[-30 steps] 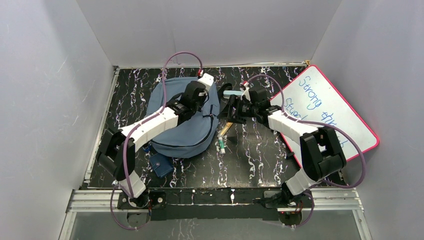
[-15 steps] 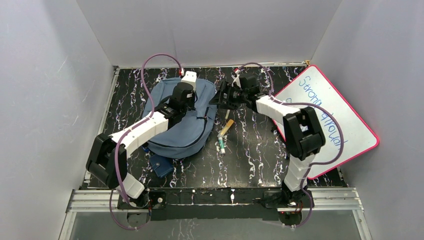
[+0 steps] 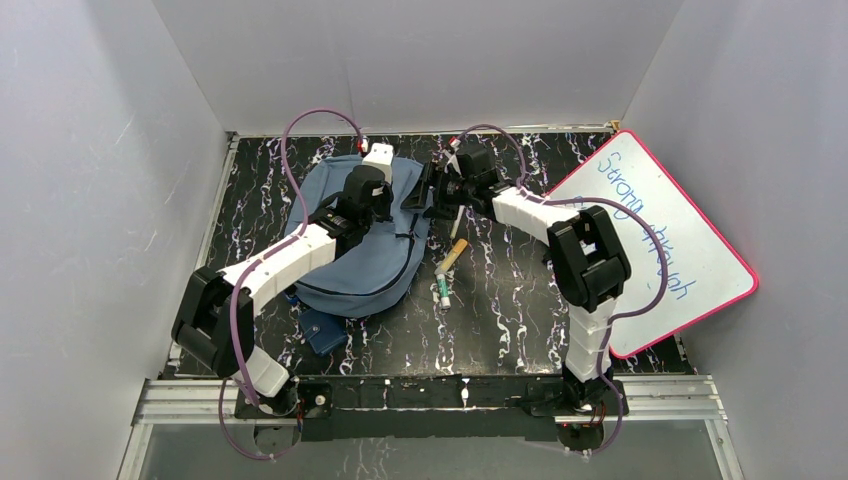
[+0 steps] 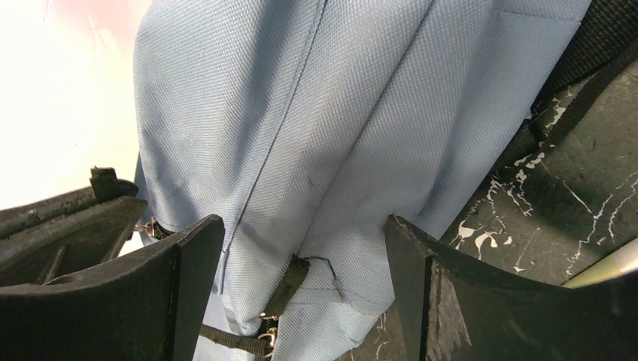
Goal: Pack the student bag
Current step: Unzip the student bag at the center of the board.
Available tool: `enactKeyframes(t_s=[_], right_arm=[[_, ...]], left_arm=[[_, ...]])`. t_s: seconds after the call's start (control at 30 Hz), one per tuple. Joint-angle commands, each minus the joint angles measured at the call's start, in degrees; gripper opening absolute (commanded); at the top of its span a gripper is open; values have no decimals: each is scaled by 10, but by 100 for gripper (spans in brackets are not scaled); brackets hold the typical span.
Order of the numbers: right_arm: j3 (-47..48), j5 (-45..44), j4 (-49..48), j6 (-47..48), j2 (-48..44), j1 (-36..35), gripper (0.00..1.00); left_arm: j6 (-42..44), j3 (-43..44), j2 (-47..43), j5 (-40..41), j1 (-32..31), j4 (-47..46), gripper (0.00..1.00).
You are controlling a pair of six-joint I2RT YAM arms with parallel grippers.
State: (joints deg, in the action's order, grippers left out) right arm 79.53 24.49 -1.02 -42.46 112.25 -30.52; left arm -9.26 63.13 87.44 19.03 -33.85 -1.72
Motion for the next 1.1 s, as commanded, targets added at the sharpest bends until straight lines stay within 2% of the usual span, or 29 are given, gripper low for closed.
enactKeyframes(t_s=[0.0,0.2,0.27,0.37,0.53,0.67,0.8,0.97,1.07], right_arm=[[41,-11,-14,-15,7,-13,87],[70,-15,7,-15,44,-15,84],[76,-10,5,-15,55,-15,77],[67,-7,-13,-16,55,-15,59],[32,-9,-42,-18,36,-15,23],[10,-20,-53,-15,19,-14,9],[-4,-28,-53,-11,9,-14,2],[-15,-29,-54,-6,4,-12,1],[-17,-26,-54,-2,2,-11,0]], left_arm=[[-6,-4,-26,-22,4,-20,0],[-10,-5,-23,-51,4,-25,0],[-11,-6,-24,-50,4,-24,0],[-10,-12,-28,-39,4,-26,0],[-10,-28,-35,10,13,-29,0],[-26,-42,-47,28,49,-31,0],[-33,-42,-50,43,91,-16,0],[-47,-17,-33,127,130,54,0],[-64,-14,-34,150,163,83,0]])
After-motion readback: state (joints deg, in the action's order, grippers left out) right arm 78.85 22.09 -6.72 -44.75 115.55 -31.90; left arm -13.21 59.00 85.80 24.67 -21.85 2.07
